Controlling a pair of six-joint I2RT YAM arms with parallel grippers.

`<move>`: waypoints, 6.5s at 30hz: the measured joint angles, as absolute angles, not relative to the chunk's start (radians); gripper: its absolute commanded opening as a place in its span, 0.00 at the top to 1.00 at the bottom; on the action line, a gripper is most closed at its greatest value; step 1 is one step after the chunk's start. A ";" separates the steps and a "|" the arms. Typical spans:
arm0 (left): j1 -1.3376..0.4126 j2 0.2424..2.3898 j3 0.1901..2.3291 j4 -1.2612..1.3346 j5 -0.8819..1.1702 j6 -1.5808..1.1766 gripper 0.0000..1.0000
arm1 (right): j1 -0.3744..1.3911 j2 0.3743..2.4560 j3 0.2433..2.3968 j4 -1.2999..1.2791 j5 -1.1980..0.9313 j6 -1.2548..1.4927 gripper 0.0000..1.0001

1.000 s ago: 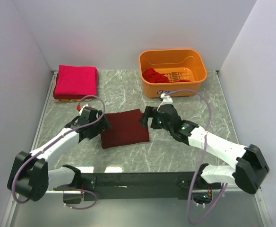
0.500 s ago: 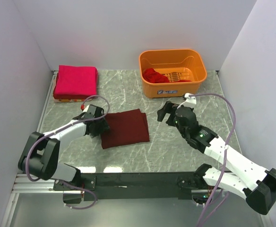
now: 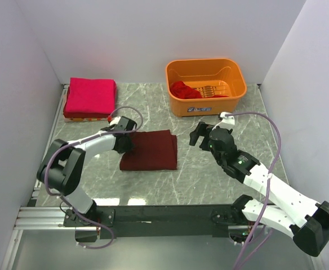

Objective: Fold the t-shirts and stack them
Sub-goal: Neatly place the folded tshirt to the corner, then reset both grippers

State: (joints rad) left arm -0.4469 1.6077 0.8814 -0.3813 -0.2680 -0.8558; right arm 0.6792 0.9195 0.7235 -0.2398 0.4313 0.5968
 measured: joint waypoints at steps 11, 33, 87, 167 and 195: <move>-0.453 1.655 1.077 -0.560 -0.608 -0.794 0.99 | 0.660 0.927 0.665 -0.218 0.437 0.563 0.00; -0.395 1.876 1.543 -0.374 -0.953 -0.214 0.99 | 0.627 0.885 0.626 -0.179 0.418 0.540 0.00; -0.192 2.059 2.128 -0.424 -0.703 -0.034 0.99 | 0.614 0.922 0.611 -0.171 0.398 0.530 0.00; 0.232 2.350 1.956 -0.275 -0.410 -0.141 0.76 | 0.611 0.979 0.688 -0.289 0.516 0.574 0.01; 0.063 1.651 1.874 -0.403 -0.300 -0.505 0.01 | 0.611 0.826 0.689 -0.292 0.537 0.577 0.00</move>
